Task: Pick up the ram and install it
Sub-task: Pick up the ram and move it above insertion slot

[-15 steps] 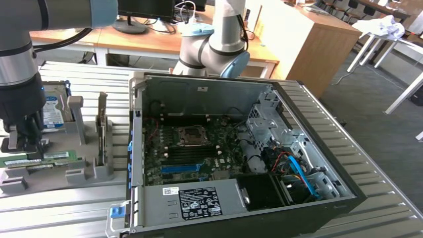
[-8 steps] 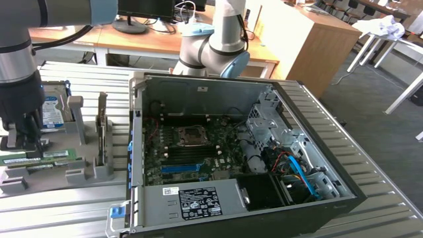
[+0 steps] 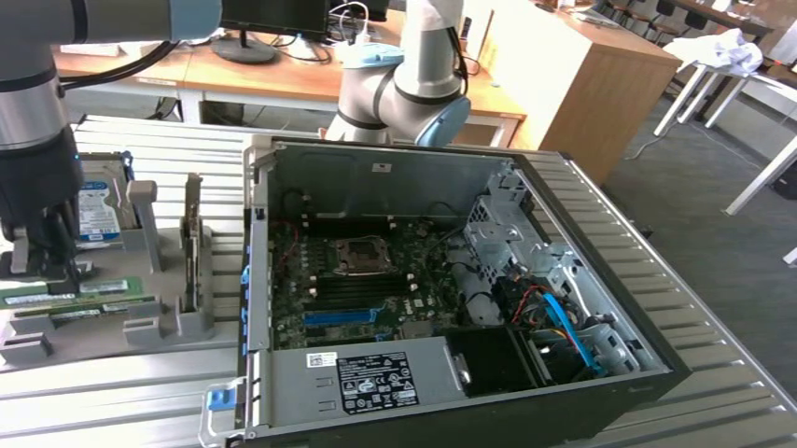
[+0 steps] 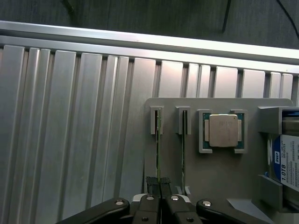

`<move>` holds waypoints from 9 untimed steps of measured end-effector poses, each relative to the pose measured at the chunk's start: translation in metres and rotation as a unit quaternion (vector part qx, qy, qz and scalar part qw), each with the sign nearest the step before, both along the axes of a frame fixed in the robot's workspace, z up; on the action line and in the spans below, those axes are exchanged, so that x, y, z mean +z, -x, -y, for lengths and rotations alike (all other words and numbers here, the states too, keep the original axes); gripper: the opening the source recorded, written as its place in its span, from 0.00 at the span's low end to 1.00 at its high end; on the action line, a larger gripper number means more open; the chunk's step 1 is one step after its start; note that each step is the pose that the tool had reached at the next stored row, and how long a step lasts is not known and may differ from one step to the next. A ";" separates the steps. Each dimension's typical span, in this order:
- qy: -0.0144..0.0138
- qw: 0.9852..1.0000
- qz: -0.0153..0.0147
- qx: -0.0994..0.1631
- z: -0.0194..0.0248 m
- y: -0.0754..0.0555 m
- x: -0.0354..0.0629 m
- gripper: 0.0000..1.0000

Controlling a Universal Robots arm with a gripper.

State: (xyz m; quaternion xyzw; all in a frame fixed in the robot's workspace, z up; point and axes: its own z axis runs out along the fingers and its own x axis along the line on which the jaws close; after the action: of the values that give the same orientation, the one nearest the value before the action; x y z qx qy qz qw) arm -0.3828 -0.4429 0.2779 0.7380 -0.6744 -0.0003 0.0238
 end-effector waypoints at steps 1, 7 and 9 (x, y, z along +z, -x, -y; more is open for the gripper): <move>0.000 1.000 0.000 0.000 0.0000 0.000 0.0006 0.12; 0.000 1.000 0.000 0.000 0.0000 0.000 0.0046 0.12; 0.000 1.000 0.000 0.000 0.0000 0.000 0.0060 0.12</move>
State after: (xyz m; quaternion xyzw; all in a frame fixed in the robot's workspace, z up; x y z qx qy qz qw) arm -0.3828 -0.4429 0.2839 0.7380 -0.6744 -0.0003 0.0239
